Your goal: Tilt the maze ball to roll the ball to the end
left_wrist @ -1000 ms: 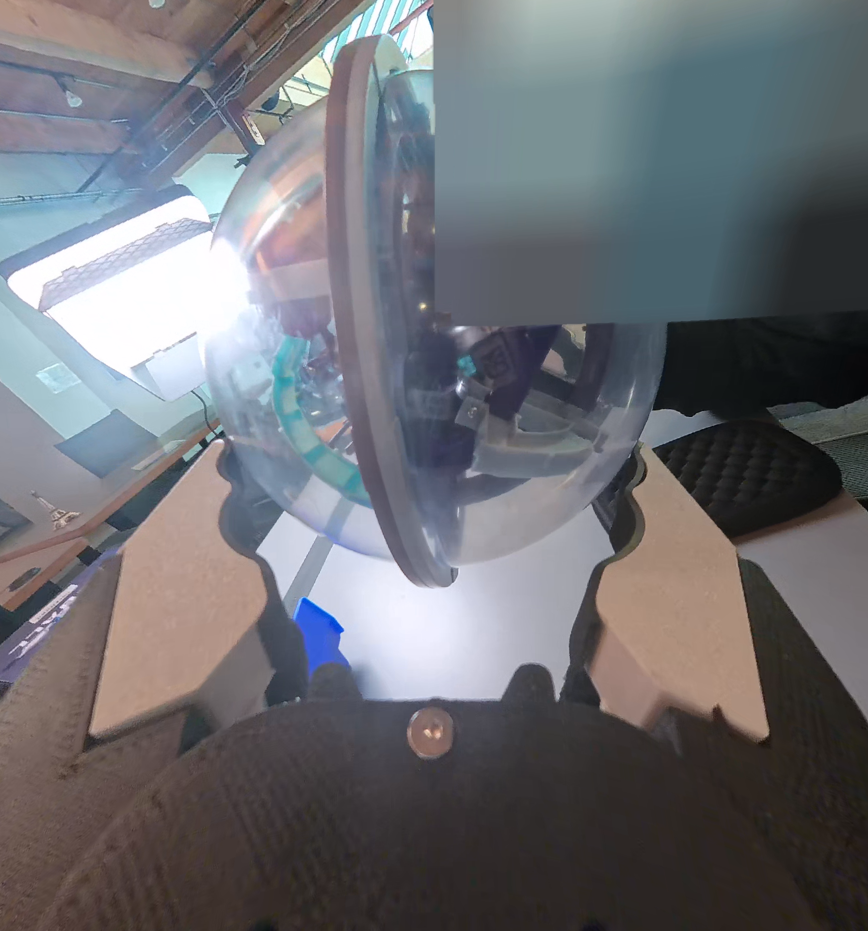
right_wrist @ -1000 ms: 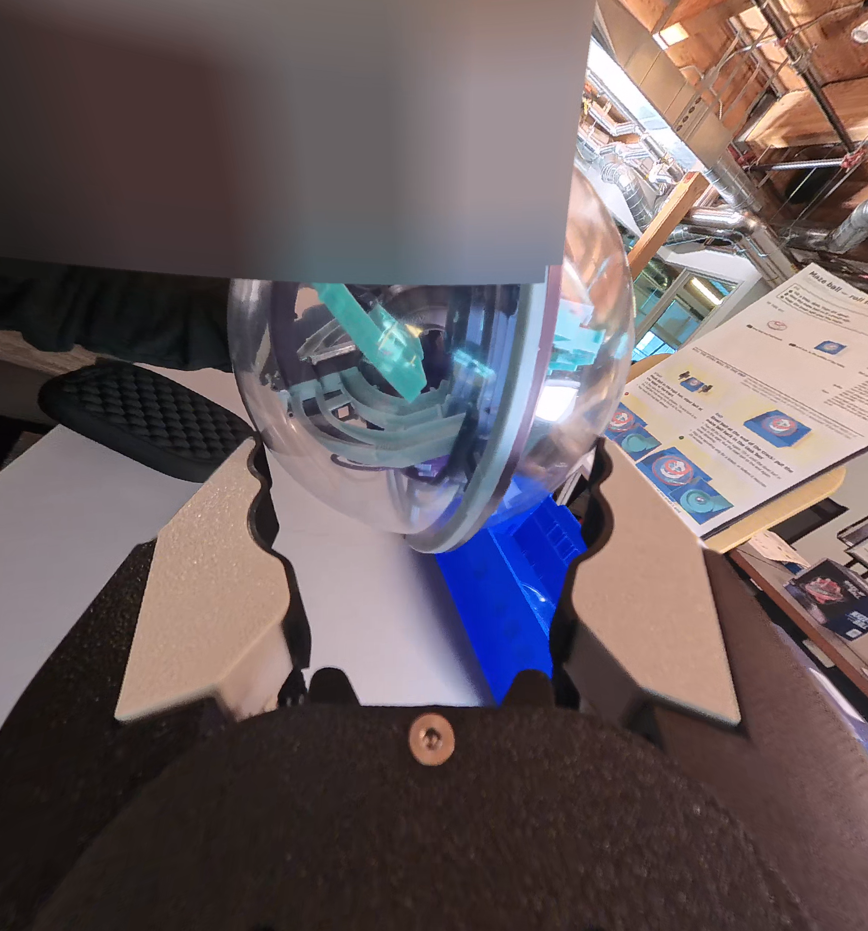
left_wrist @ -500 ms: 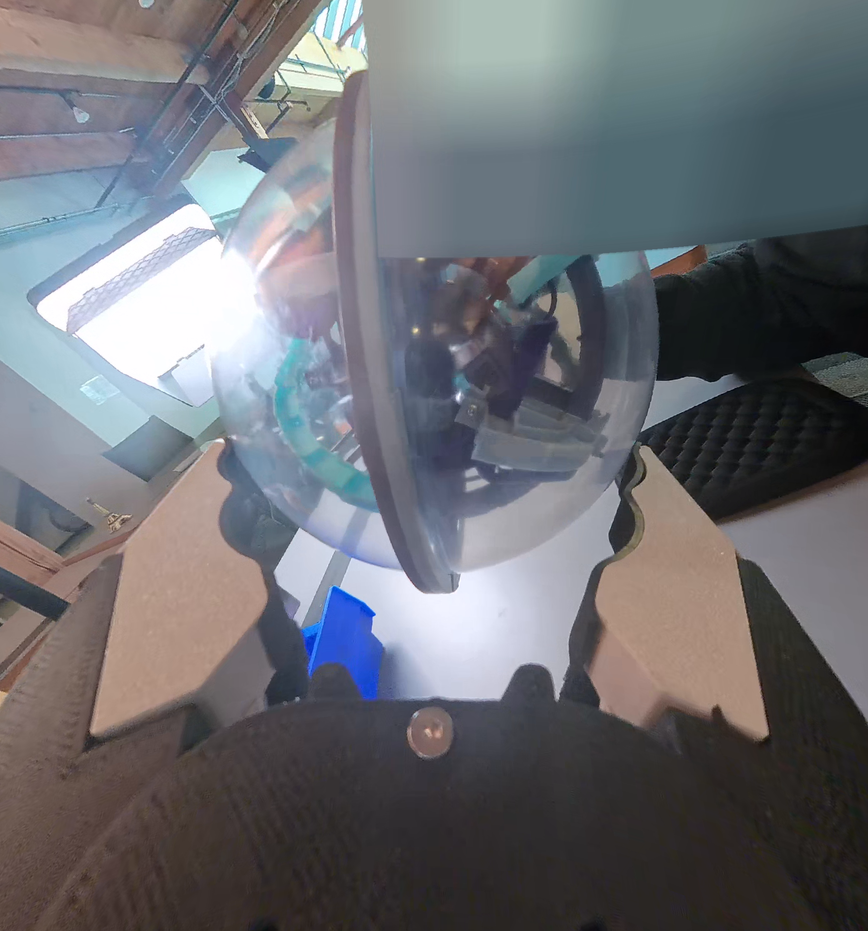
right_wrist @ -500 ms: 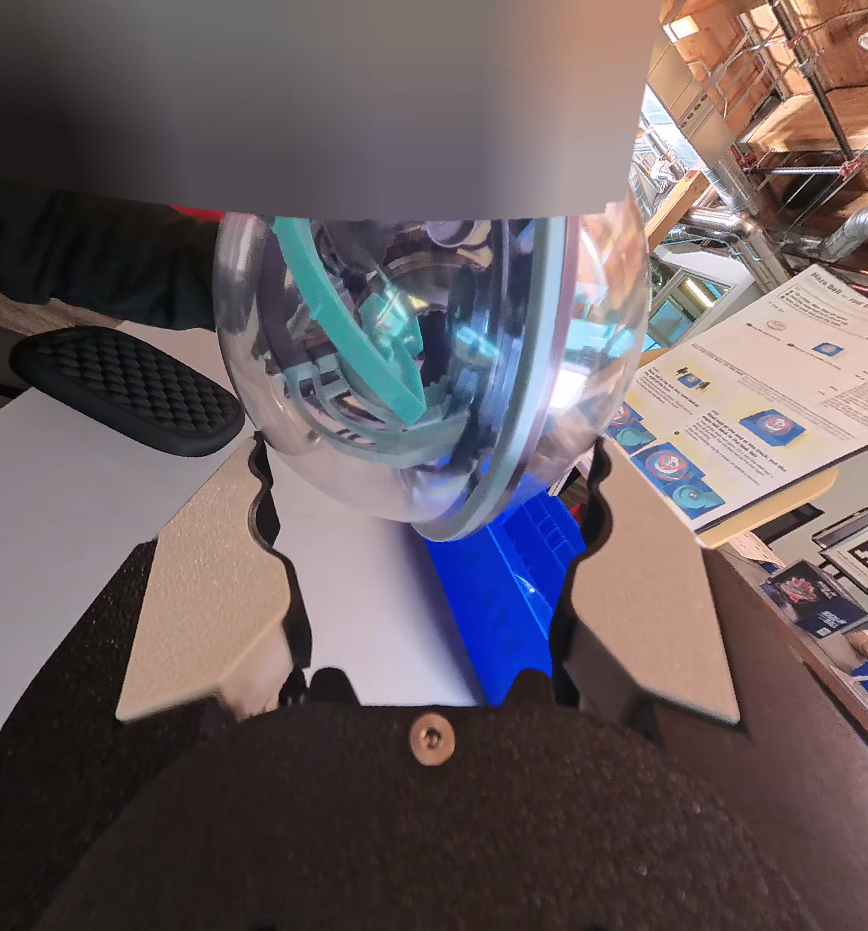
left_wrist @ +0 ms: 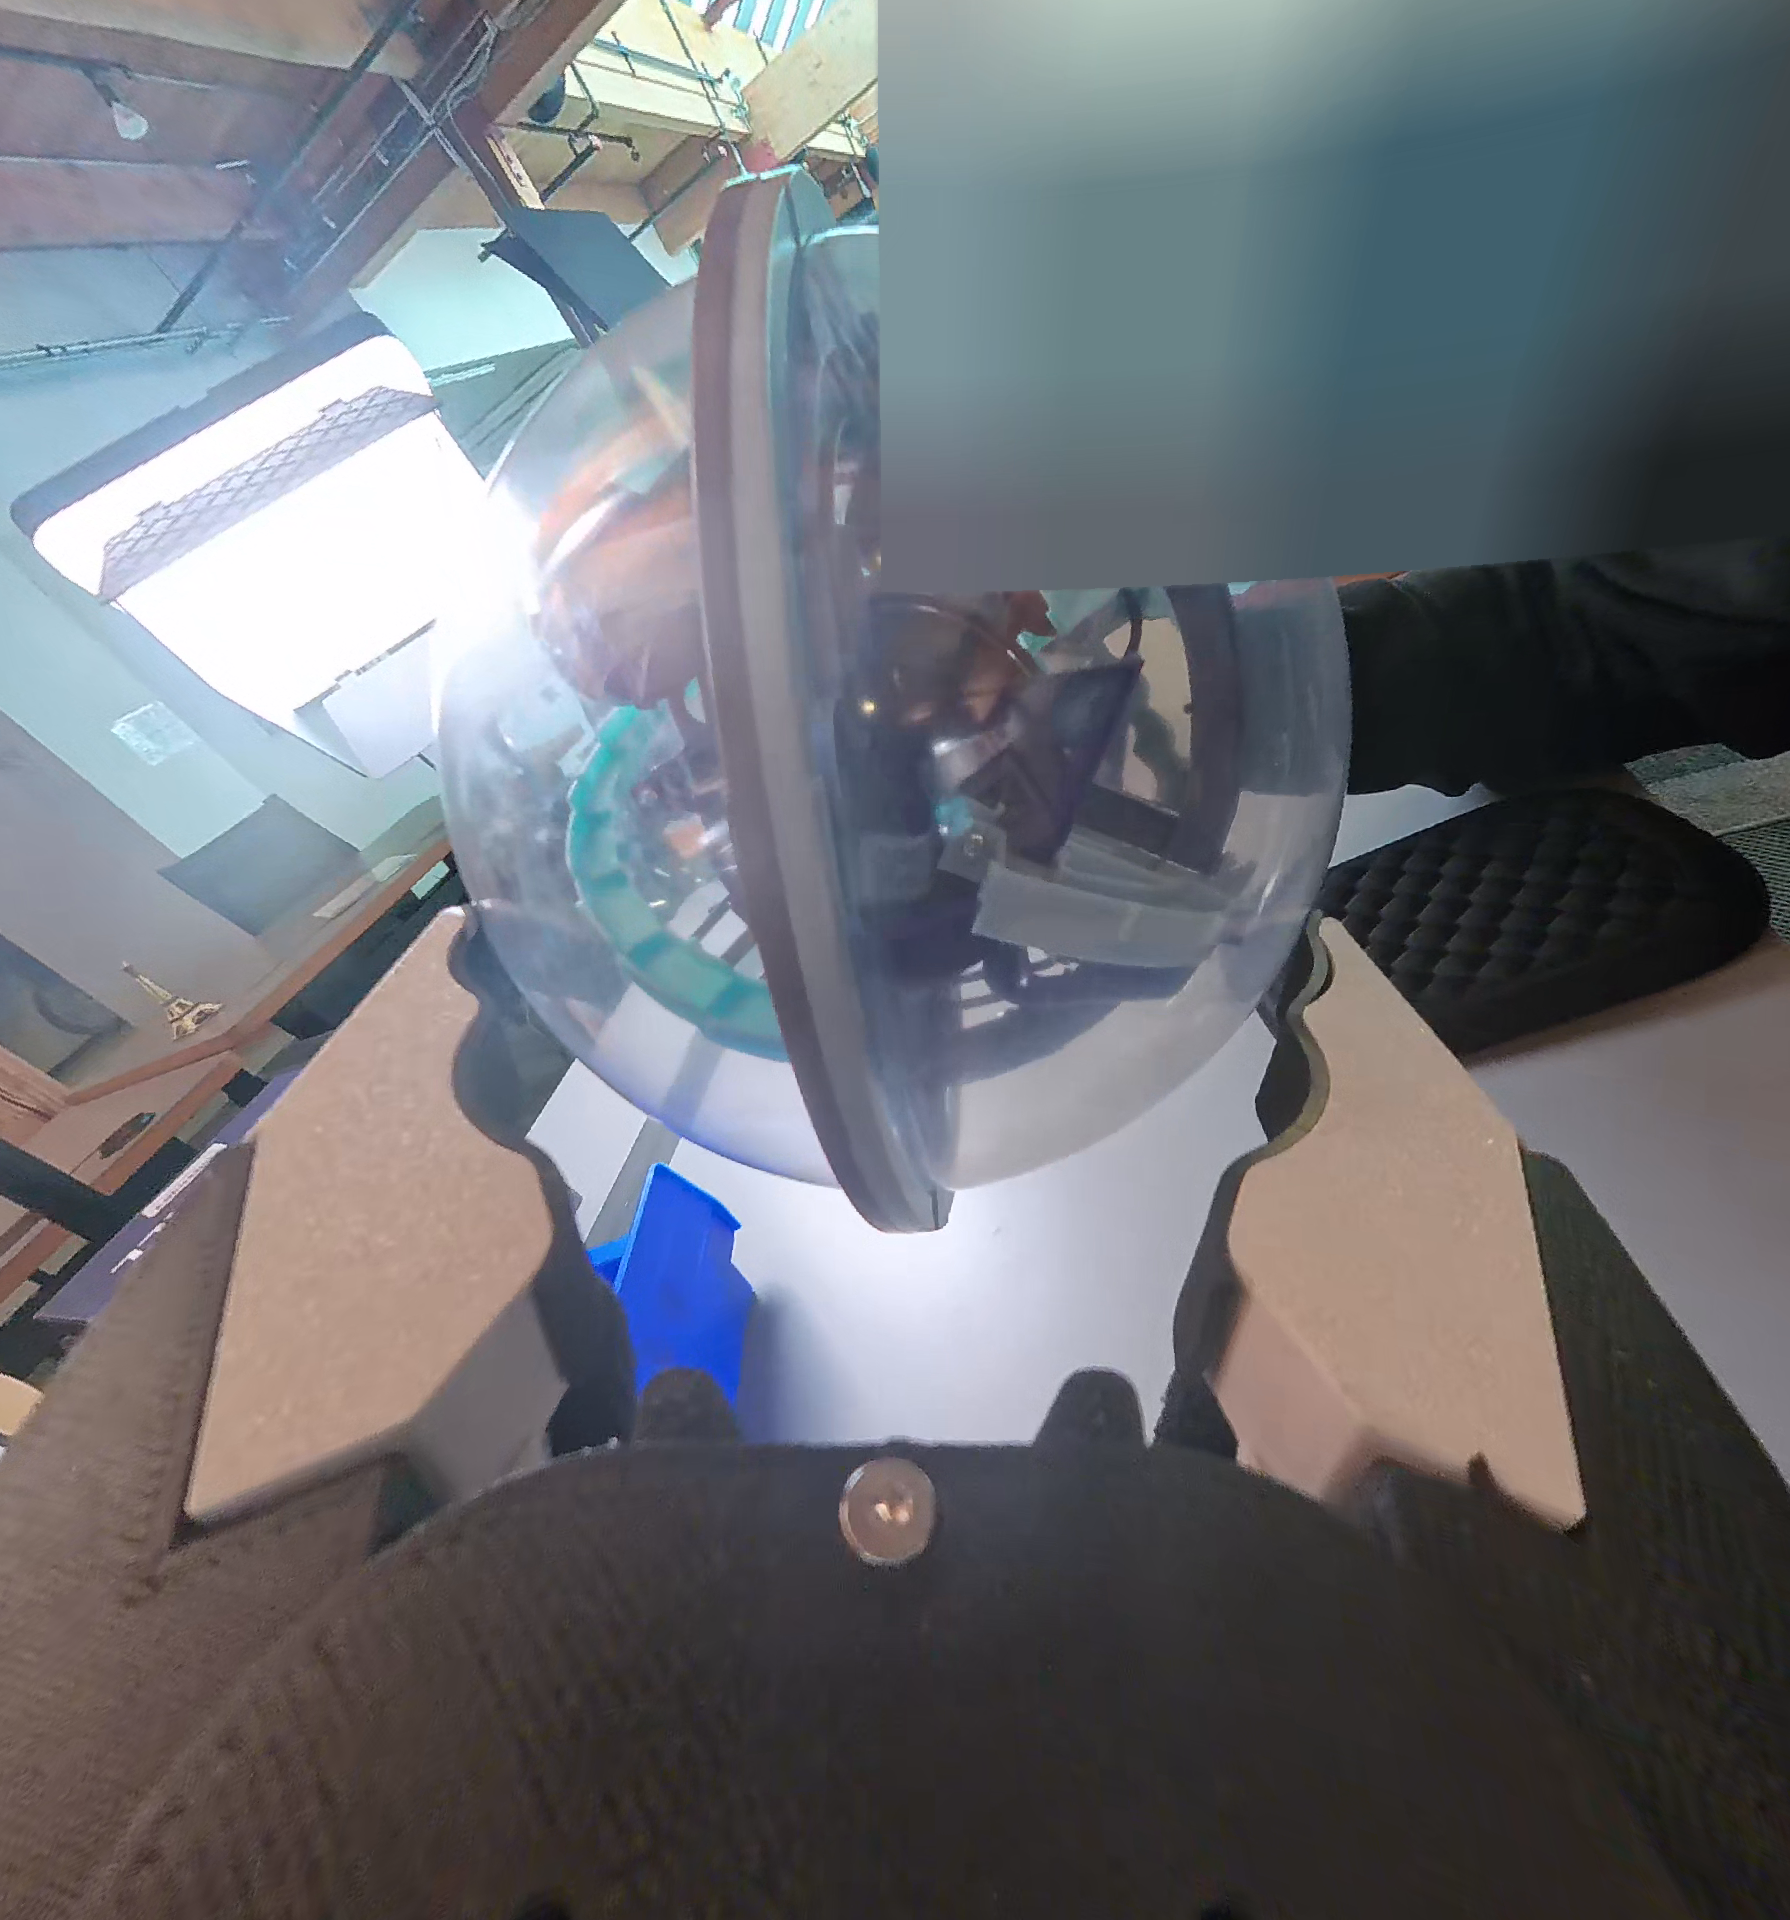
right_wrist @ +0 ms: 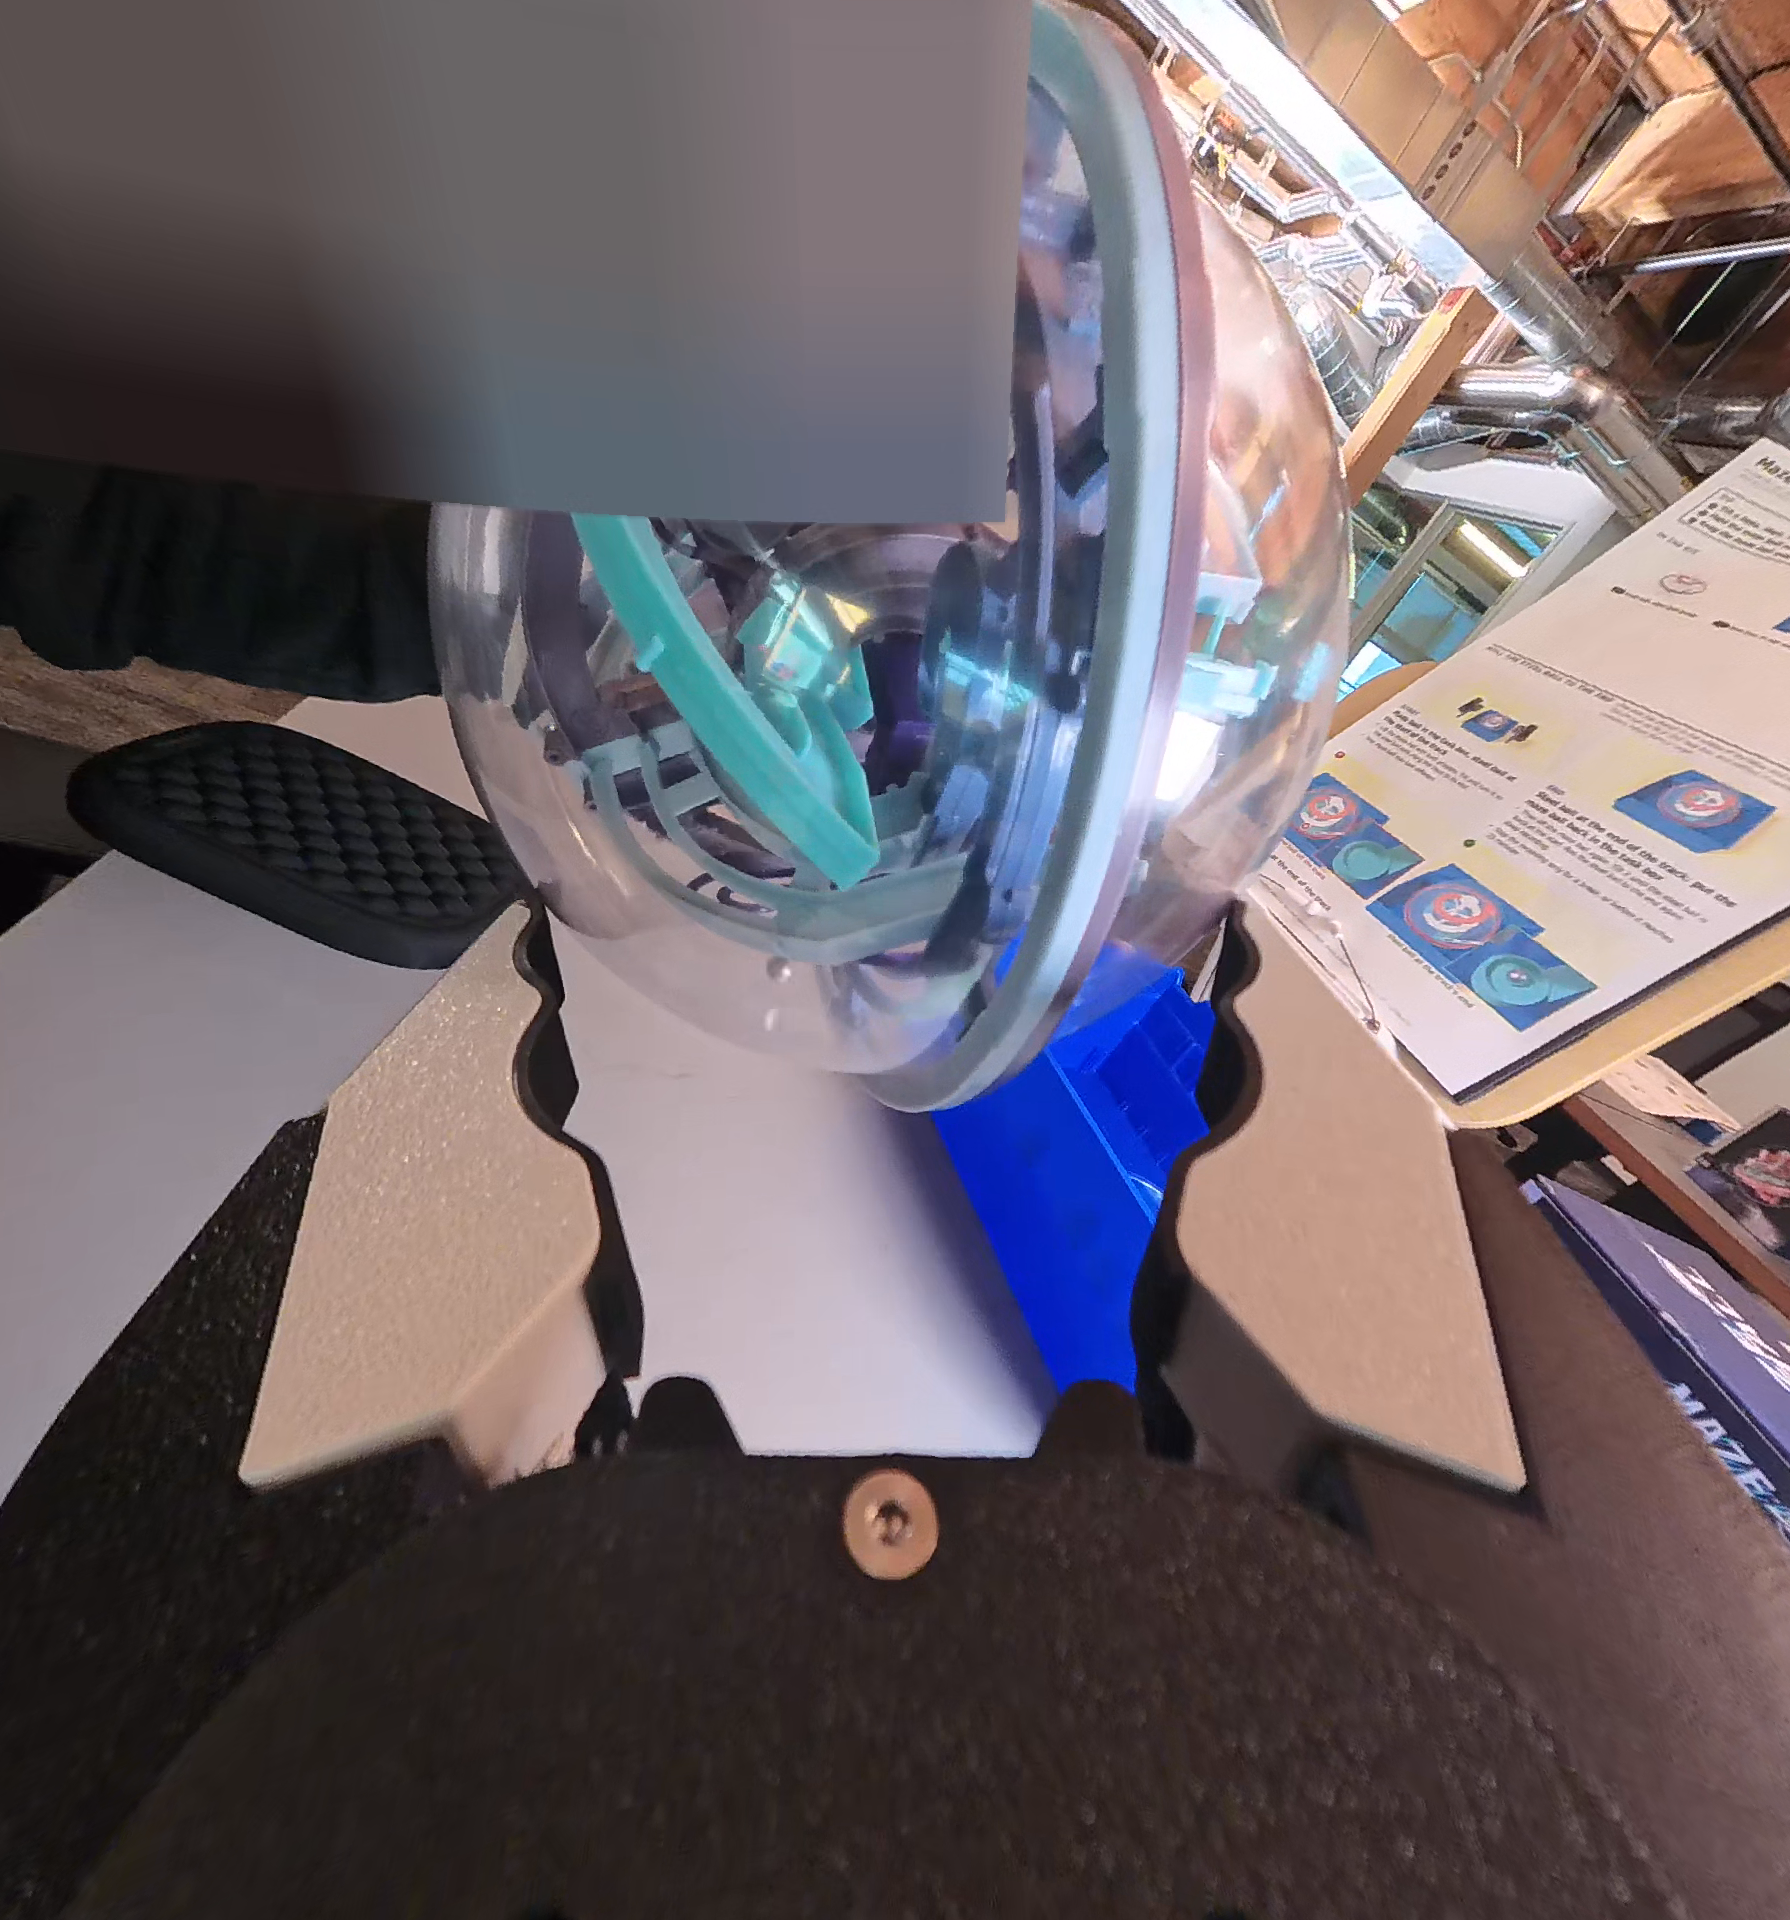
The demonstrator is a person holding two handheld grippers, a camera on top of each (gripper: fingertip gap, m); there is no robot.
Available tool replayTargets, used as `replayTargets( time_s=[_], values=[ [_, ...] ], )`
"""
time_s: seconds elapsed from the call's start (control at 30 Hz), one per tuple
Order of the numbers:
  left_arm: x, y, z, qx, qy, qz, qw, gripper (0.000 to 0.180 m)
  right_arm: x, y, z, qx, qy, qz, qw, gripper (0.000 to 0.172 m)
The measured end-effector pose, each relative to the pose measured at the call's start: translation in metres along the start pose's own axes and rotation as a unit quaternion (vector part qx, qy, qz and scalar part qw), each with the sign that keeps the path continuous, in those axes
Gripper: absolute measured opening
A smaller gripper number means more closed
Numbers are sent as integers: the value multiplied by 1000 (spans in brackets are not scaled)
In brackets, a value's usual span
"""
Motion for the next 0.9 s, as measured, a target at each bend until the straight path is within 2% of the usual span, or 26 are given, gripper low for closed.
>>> replayTargets(
  time_s=[0.2, 0.43, 0.57, 0.7, 0.9],
  values=[
    [0, -2, 6, -7, 5, 0, 1000, 143, 2, 0, 5, 8, -12, -3, 1000, 122],
    [-5, -1, 28, -30, 15, -7, 999, 144, 11, -4, 20, 29, -32, -18, 999, 122],
    [-10, 2, 35, -20, 8, -13, 1000, 144, 15, -8, 24, 17, -44, -20, 999, 122],
    [-14, 5, 29, 6, 1, -20, 1000, 143, 17, -9, 18, -4, -51, -19, 999, 121],
    [-18, 8, 1, 68, 1, -33, 997, 144, 17, -2, -10, -63, -57, -13, 996, 121]
  ],
)
Point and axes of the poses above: each gripper's, where its closed fingertips meet, x out along the fingers, z out of its underside, y = z × x across the jaws, the point moved 10 cm from there along -x, back along the fingers, and after that the axes turned 7 degrees about -x, right-handed, at the moved point
